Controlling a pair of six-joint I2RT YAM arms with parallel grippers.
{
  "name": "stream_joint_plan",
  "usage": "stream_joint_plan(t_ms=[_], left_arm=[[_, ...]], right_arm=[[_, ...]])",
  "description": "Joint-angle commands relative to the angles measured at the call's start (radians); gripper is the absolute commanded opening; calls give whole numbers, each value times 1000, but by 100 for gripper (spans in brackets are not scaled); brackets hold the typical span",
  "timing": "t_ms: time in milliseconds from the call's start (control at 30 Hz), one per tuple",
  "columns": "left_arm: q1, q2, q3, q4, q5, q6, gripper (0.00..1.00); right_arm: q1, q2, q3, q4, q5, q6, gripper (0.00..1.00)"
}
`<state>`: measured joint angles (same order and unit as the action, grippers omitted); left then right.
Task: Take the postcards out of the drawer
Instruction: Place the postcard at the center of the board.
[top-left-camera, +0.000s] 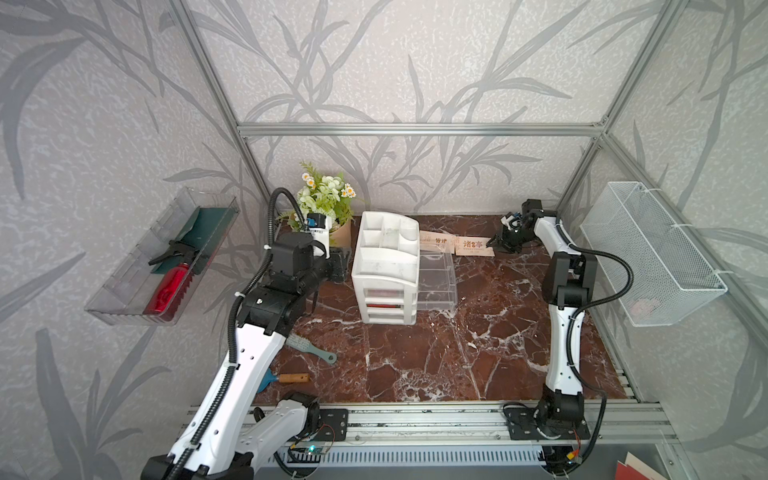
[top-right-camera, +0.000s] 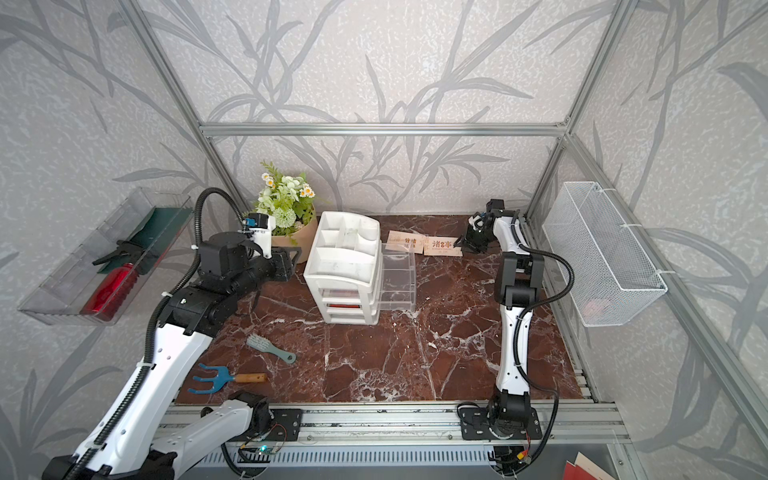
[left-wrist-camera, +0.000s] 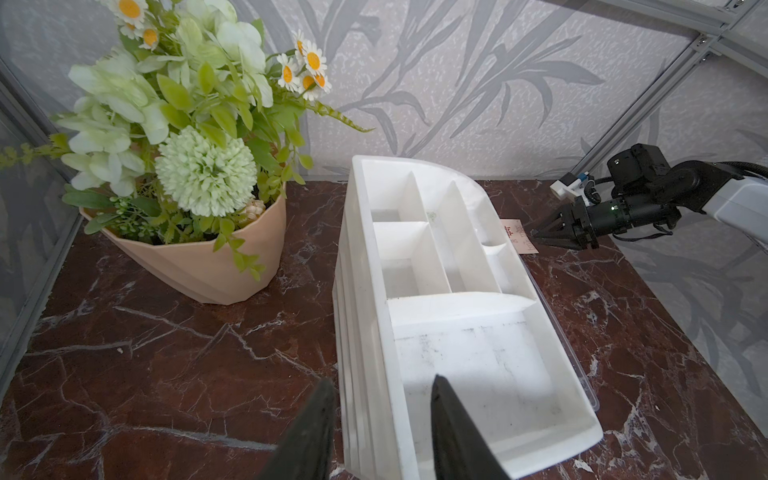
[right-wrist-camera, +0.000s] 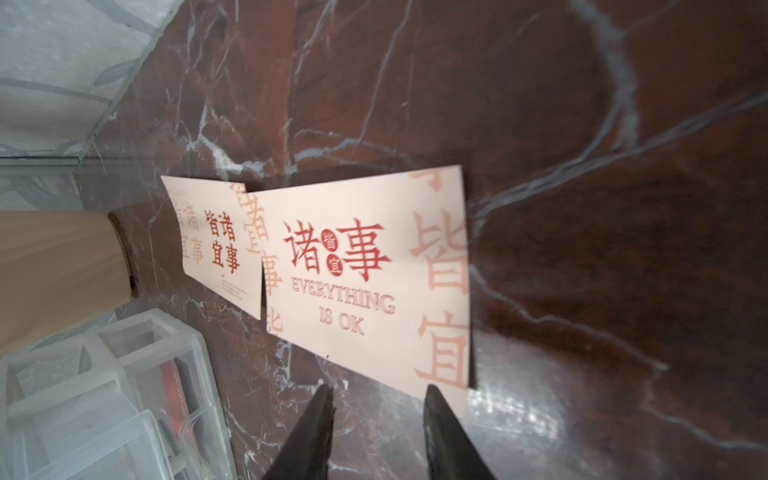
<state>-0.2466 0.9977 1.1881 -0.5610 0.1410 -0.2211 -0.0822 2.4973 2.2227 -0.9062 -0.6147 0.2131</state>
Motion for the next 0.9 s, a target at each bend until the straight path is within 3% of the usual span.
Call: stream_joint_plan(t_ms=[0, 867], left_arm=[[6, 5, 2, 0, 15, -12, 38], [6, 5, -8, -4, 22, -15, 38]], right_arm=[[37, -72, -29, 57, -24, -4, 37], [206, -89, -205, 196, -53, 33, 24]])
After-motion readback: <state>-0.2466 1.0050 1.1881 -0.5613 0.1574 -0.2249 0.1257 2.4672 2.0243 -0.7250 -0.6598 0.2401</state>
